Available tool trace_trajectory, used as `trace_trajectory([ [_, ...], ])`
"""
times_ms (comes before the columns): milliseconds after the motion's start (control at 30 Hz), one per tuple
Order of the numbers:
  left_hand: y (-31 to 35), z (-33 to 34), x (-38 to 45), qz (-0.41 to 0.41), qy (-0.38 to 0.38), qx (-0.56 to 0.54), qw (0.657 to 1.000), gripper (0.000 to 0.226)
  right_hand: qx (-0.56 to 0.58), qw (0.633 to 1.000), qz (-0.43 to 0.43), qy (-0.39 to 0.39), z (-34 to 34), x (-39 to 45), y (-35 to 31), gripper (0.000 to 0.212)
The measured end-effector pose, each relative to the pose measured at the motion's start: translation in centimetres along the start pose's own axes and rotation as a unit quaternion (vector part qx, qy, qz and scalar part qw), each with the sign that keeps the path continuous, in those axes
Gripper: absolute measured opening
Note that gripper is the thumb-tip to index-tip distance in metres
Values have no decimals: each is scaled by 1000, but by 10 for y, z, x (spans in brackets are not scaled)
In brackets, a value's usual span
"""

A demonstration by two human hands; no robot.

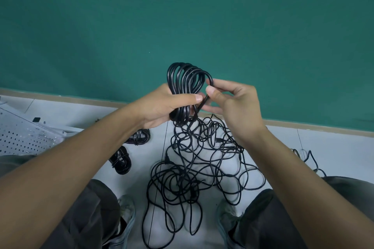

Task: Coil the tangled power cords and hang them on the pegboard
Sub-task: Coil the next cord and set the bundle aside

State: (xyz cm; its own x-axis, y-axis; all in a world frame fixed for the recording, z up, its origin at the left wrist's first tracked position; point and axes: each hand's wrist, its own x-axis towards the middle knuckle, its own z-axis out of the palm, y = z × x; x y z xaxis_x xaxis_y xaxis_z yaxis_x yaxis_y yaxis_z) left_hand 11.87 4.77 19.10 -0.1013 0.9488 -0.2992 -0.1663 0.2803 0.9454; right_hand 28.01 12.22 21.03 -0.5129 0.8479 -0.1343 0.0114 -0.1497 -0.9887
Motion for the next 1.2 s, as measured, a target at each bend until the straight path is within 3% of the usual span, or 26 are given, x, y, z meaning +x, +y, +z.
trace_trajectory([
  [300, 4, 8, -4, -16, -113, -41, 993, 36, -31, 998, -5, 49, -1, 0, 1, 11],
  [433, 3, 8, -4, -2, -86, -20, 996, 21, -196, 974, -87, 78, -4, 2, 5, 10],
  [500, 2, 7, -4, -8, -73, -28, 997, 25, -217, 968, -104, 69, -4, 3, 7, 9],
  [567, 2, 6, -4, -16, -62, -47, 997, 26, -170, 982, -70, 41, -2, 1, 11, 33],
  [667, 5, 2, -2, -11, -12, -109, 994, 23, -76, 993, 67, -67, 8, -9, 20, 67],
  [733, 8, -2, 1, -6, 26, -139, 990, 24, -84, 982, 119, -120, 14, -16, 32, 75],
  [900, 7, -7, 6, 2, 150, -238, 960, 24, -158, 962, 129, -181, 21, -20, 36, 92],
  [1000, 1, -9, 13, 11, 195, -261, 946, 23, -212, 945, 139, -209, 18, -22, 28, 74],
  [1133, 6, -31, 20, 30, 289, -198, 936, 18, -288, 916, 103, -260, 12, -30, 29, 11],
  [1200, 6, -38, 18, 21, 276, -119, 954, 17, -274, 931, 79, -226, 8, -29, 30, 16],
])
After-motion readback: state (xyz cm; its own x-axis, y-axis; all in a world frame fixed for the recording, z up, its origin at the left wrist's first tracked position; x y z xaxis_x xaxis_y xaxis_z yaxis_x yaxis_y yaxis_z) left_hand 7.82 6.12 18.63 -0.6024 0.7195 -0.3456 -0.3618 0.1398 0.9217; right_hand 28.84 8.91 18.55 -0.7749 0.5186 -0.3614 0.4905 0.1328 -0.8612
